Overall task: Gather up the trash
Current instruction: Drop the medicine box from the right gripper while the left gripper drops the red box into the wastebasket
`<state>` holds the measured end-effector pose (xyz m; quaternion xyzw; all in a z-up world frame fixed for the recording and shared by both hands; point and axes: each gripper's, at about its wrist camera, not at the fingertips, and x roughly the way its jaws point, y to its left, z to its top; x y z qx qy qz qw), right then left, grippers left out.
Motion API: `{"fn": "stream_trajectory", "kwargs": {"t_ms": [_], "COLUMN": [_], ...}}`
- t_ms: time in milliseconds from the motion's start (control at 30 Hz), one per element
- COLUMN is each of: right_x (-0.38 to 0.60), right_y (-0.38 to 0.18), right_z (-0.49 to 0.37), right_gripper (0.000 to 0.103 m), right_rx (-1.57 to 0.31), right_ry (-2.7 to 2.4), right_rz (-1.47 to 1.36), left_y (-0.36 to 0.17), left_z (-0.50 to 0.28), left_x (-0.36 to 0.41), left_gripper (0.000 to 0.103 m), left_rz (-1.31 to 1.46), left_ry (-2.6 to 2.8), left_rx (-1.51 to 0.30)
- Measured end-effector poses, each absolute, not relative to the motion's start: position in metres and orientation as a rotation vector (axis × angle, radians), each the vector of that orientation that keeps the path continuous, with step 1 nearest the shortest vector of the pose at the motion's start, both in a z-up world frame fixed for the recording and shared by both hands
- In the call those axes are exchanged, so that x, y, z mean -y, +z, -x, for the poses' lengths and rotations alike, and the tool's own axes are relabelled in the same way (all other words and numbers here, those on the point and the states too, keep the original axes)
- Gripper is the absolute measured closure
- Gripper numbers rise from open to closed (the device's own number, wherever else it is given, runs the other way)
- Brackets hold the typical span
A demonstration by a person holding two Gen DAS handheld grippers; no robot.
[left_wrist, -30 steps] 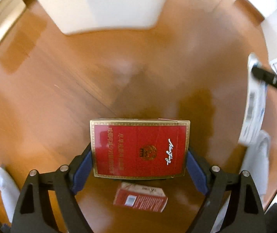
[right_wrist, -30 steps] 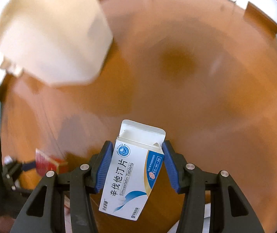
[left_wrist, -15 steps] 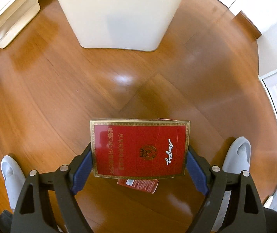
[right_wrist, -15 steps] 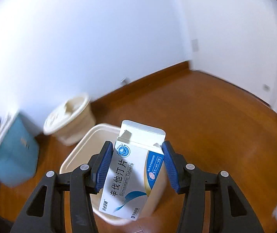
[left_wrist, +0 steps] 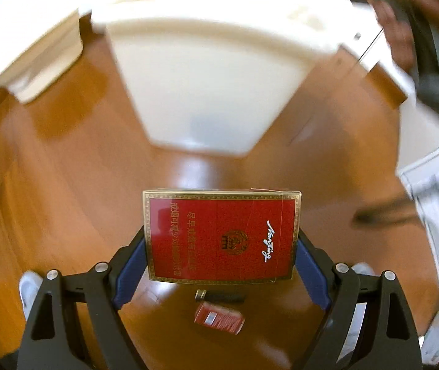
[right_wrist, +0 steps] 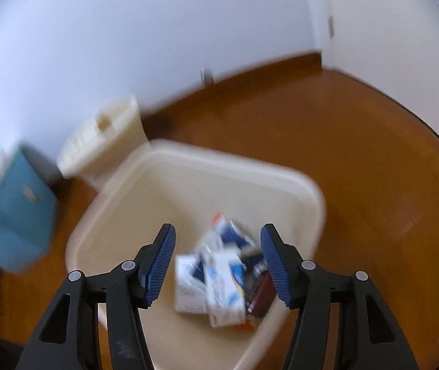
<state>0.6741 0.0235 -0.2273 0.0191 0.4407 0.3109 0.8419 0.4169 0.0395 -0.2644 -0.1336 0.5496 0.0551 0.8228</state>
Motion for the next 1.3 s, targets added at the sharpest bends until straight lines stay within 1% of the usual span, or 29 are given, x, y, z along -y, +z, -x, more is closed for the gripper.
{"fn": "stream_trajectory", "kwargs": {"t_ms": [33,67,133,167,200,300,433,567,700,867,967,1033,1167,1233,1300], "right_x": [-0.006,0.023,0.051,0.078,0.081,0.122,0.150,0.162,0.160,0.161,0.157,0.152,0.141,0.135,0.119], "right_y": [-0.217,-0.205,-0.198,-0.199,-0.201,-0.229,-0.281,-0.315,-0.334,-0.343,-0.353,-0.356,-0.375,-0.385,-0.395], "right_z": [-0.668,-0.658,-0.644,-0.633,-0.629,-0.605,-0.579,-0.567,-0.565,-0.561,-0.556,-0.553,-0.545,-0.539,-0.528], "right_gripper": [0.038,0.032,0.024,0.024,0.024,0.024,0.024,0.024,0.024,0.024,0.024,0.024,0.024,0.024,0.024], "right_rx": [-0.882,-0.821,-0.757,-0.737,-0.734,-0.789,-0.923,-1.013,-1.062,-1.103,-1.148,-1.166,-1.207,-1.229,-1.247], "right_ry": [0.641,0.609,0.549,0.482,0.447,0.331,0.270,0.244,0.242,0.253,0.261,0.272,0.322,0.353,0.438], "right_rz": [-0.101,-0.171,-0.239,-0.266,-0.278,-0.342,-0.415,-0.429,-0.438,-0.424,-0.415,-0.402,-0.347,-0.323,-0.239], "left_y": [-0.251,-0.233,-0.201,-0.181,-0.166,-0.151,-0.184,-0.238,-0.287,-0.312,-0.318,-0.315,-0.308,-0.292,-0.262], "left_z": [-0.424,-0.433,-0.451,-0.464,-0.478,-0.527,-0.613,-0.686,-0.723,-0.743,-0.745,-0.745,-0.740,-0.735,-0.717], "left_x": [-0.039,-0.040,-0.044,-0.047,-0.050,-0.055,-0.065,-0.067,-0.061,-0.061,-0.064,-0.066,-0.061,-0.063,-0.068], "left_gripper": [0.015,0.015,0.015,0.015,0.015,0.015,0.015,0.015,0.015,0.014,0.014,0.014,0.003,0.003,0.003], "left_rz": [0.288,0.296,0.307,0.299,0.272,0.179,0.141,0.083,0.034,0.061,0.094,0.099,0.094,0.137,0.209], "left_ry": [0.105,0.090,0.066,0.047,0.036,0.042,0.051,0.089,0.149,0.157,0.173,0.179,0.133,0.124,0.087], "left_rx": [-1.139,-1.100,-1.029,-0.985,-0.962,-0.981,-1.165,-1.308,-1.410,-1.505,-1.556,-1.544,-1.538,-1.485,-1.388]}}
